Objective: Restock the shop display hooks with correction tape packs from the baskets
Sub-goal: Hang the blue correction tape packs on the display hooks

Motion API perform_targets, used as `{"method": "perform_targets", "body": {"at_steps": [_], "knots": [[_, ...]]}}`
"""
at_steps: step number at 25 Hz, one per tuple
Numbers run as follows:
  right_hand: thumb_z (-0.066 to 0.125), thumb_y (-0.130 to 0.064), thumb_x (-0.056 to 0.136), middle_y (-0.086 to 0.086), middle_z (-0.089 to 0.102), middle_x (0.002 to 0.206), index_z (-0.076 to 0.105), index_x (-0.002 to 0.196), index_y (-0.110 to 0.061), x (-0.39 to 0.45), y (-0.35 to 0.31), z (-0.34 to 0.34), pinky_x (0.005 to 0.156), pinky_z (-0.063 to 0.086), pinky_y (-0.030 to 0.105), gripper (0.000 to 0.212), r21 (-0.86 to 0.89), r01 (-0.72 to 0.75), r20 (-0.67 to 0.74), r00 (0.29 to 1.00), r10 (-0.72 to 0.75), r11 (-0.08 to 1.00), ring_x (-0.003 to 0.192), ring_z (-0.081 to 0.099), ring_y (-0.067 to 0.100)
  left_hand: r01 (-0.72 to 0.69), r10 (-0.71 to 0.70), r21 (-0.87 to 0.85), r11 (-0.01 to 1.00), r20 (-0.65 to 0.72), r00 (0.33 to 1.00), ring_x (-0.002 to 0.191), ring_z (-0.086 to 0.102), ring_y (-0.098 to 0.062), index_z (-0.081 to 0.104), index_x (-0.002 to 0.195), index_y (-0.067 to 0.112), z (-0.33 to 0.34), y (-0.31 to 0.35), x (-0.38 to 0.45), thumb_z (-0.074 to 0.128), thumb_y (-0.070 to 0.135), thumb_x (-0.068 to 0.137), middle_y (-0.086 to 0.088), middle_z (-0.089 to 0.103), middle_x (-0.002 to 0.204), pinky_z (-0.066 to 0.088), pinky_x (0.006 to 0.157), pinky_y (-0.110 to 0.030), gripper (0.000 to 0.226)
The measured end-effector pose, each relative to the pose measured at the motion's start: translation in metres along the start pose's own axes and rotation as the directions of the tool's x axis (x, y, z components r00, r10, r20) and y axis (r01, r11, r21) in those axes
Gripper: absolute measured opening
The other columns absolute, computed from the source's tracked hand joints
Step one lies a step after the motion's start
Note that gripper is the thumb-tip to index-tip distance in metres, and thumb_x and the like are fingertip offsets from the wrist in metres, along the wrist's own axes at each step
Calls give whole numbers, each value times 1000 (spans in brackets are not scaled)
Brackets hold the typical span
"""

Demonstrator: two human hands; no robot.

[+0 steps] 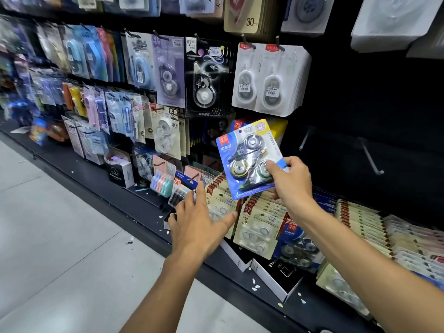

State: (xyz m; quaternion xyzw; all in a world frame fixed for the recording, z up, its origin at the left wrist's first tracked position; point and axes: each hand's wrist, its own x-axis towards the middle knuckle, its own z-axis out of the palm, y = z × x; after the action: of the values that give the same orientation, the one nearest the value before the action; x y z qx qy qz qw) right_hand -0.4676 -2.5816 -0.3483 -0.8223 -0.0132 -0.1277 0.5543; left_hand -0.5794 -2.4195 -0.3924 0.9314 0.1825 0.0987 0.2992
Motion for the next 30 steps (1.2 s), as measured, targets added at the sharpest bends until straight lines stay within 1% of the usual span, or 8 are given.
{"method": "perform_targets", "body": {"at_steps": [7, 10, 12, 15, 17, 21, 25, 30], "knots": [[62, -47, 94, -7, 65, 95, 55, 105, -29, -11, -3, 6, 75, 47, 38, 22, -264, 248, -99, 954, -282, 932, 86, 58, 18, 0, -1, -56, 998, -18, 1000, 152, 22, -27, 5, 163, 27, 1, 1, -1, 53, 73, 88, -2, 21, 168, 27, 120, -52, 101], [59, -31, 99, 3, 69, 101, 61, 111, -28, 9, 6, 14, 72, 53, 40, 12, -188, 94, -21, 995, -100, 978, 82, 65, 21, -14, 12, -87, 996, -24, 1000, 150, 25, -28, 7, 162, 28, 4, 2, -1, 54, 71, 89, -1, 25, 165, 29, 118, -52, 98], [57, -16, 100, 8, 68, 113, 57, 132, -28, 22, 10, 17, 60, 54, 34, 34, -125, -65, 114, 990, 80, 990, 74, 66, 15, -29, 25, -101, 995, -36, 999, 149, 26, -27, 6, 162, 30, 5, 3, -1, 54, 69, 89, 0, 27, 165, 29, 118, -51, 96], [63, -18, 98, 6, 49, 146, 30, 153, -41, 21, 18, 17, 53, 54, 27, 68, -31, -275, 402, 877, 264, 961, 94, 63, 17, -44, 42, -130, 990, -14, 999, 150, 26, -28, 4, 163, 33, 7, 7, -2, 56, 68, 90, 0, 26, 165, 29, 119, -51, 96], [68, -30, 95, 3, 39, 156, 17, 155, -48, 14, 28, 7, 68, 60, 35, 82, -34, -331, 462, 831, 309, 943, 112, 59, 22, -65, 66, -150, 987, 4, 998, 151, 23, -27, 3, 163, 33, 10, 17, -4, 55, 68, 90, 1, 23, 167, 27, 120, -52, 96], [73, -54, 84, -5, 13, 167, 6, 158, -45, -17, 59, -46, 116, 32, 45, 100, -212, -168, 368, 899, 238, 963, 150, 24, 23, -192, 202, -204, 960, 32, 979, 153, 21, -24, 5, 163, 33, 29, 54, -15, 53, 72, 89, 2, 19, 169, 26, 121, -50, 97], [62, -80, 73, -4, 3, 169, -7, 156, -45, -72, 100, -138, 119, 23, 49, 113, -625, -17, 197, 964, 178, 781, 153, 13, 26, -321, 347, -225, 920, 86, 934, 153, 20, -23, 7, 163, 33, 70, 118, -37, 50, 76, 87, 2, 20, 169, 25, 122, -49, 97], [52, -89, 71, -3, -10, 168, -17, 154, -45, -138, 138, -297, 119, 16, 55, 117, -841, -128, 10, 968, 251, 526, 155, 1, 27, -512, 546, -191, 837, 229, 806, 155, 18, -23, 6, 162, 35, 140, 212, -95, 46, 81, 85, 1, 17, 170, 19, 124, -46, 98]]}}
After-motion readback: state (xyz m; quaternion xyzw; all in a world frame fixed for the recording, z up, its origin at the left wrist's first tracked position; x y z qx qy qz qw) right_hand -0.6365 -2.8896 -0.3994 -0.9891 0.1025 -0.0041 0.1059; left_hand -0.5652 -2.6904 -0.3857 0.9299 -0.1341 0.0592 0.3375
